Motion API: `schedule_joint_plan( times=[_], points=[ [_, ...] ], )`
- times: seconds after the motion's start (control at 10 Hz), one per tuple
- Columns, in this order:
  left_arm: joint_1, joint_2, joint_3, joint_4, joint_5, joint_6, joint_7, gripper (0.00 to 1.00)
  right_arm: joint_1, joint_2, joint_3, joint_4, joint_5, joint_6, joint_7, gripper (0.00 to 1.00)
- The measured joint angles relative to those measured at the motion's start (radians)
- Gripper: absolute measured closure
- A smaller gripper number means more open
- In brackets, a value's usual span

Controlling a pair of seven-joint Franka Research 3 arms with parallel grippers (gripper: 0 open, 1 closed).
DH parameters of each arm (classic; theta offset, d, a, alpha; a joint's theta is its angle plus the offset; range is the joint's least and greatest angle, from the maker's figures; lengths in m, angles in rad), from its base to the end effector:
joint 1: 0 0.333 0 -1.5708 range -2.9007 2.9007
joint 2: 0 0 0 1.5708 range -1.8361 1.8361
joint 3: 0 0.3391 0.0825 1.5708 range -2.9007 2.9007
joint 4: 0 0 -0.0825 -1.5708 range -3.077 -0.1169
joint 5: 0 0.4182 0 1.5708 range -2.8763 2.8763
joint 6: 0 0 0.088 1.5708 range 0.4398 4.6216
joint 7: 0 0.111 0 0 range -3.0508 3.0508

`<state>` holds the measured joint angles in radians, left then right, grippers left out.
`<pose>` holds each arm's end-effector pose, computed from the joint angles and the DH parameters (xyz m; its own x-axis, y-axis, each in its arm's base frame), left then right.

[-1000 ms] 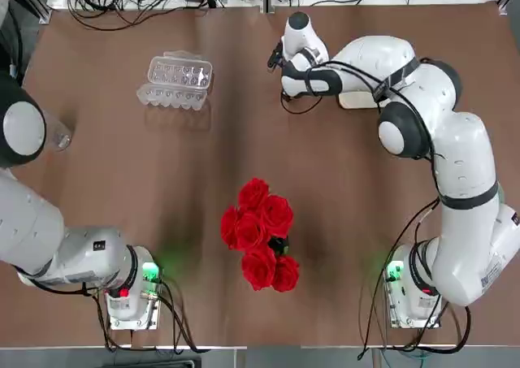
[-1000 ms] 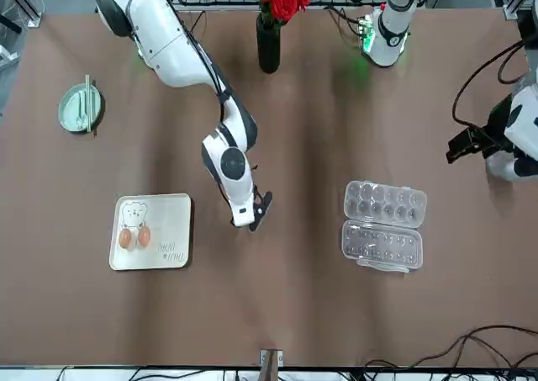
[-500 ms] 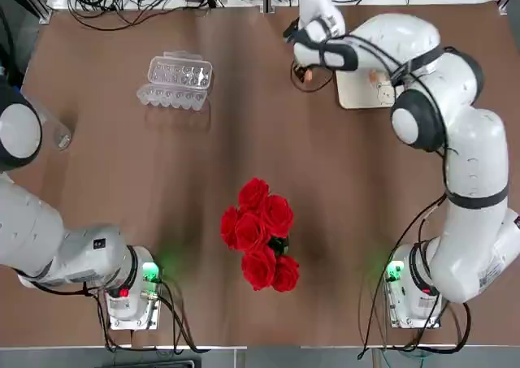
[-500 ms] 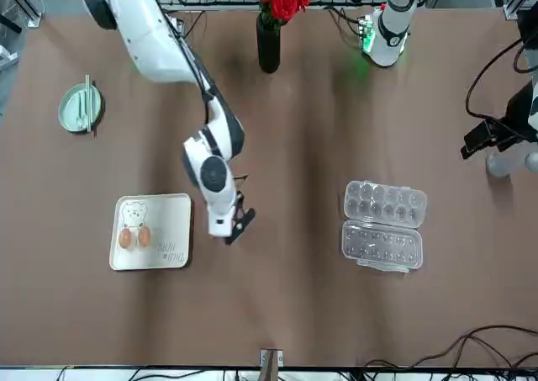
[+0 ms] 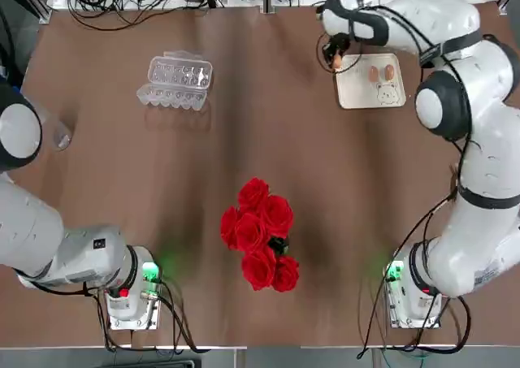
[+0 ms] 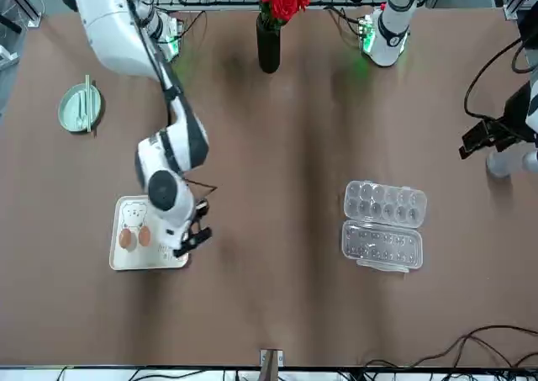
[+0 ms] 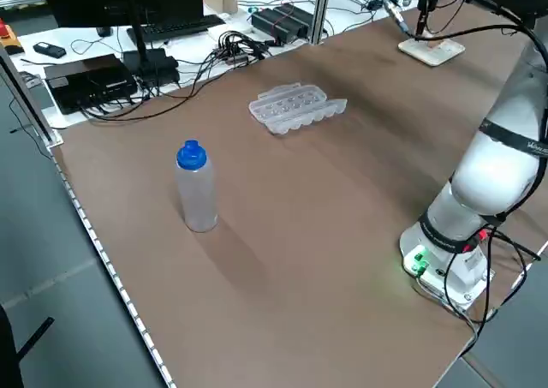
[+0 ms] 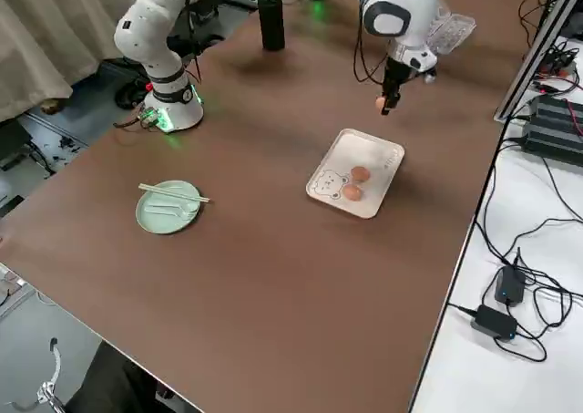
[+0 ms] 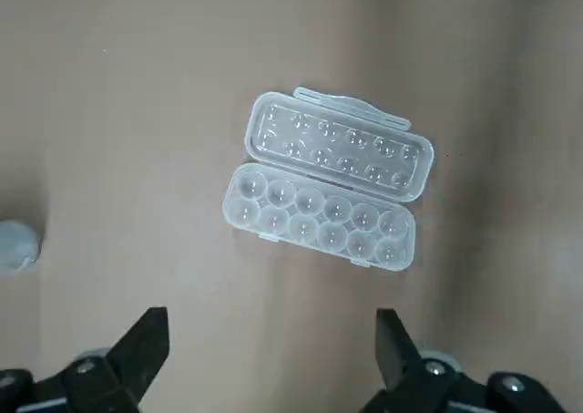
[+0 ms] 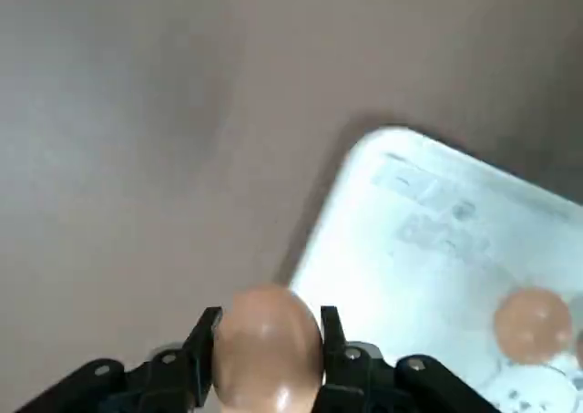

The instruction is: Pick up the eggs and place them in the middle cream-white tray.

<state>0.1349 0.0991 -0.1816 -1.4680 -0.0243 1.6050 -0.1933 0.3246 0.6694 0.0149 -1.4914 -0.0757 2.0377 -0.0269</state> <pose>0.6247 -0.0258 0.6398 0.9885 0.1483 0.0306 0.1467 -0.9880 0.0489 0.7020 0.2413 0.2628 0.9143 0.3853 -0.1249 0.3937 -0.9179 0.0503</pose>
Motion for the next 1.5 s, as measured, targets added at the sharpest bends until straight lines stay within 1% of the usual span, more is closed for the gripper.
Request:
schedule_joint_plan(
  times=[0.2,0.3,0.5,1.1,1.3,1.5],
  points=[
    [-0.003,0.0,-0.004,0.0,0.0,0.0,0.0,0.0,-0.075,-0.002,0.0,-0.082,0.0,0.085,-0.015,0.52],
    [-0.002,0.001,-0.004,-0.001,0.0,0.0,0.0,0.0,-0.096,-0.003,0.0,-0.115,0.0,0.136,-0.026,0.52],
    [-0.002,0.001,-0.004,-0.001,0.0,0.0,0.0,0.0,-0.103,-0.003,0.001,-0.178,0.0,0.253,-0.028,0.52],
    [-0.001,0.001,-0.004,-0.001,0.0,0.0,0.0,0.0,-0.104,-0.002,0.004,-0.211,0.0,0.341,-0.03,0.52],
    [-0.001,0.001,-0.004,-0.001,0.0,0.0,0.0,0.0,-0.117,0.001,0.002,-0.241,-0.001,0.387,-0.053,0.52],
    [-0.001,0.001,-0.004,-0.001,0.0,0.0,0.0,0.0,-0.138,0.004,0.001,-0.256,-0.001,0.406,-0.081,0.52]
  ],
)
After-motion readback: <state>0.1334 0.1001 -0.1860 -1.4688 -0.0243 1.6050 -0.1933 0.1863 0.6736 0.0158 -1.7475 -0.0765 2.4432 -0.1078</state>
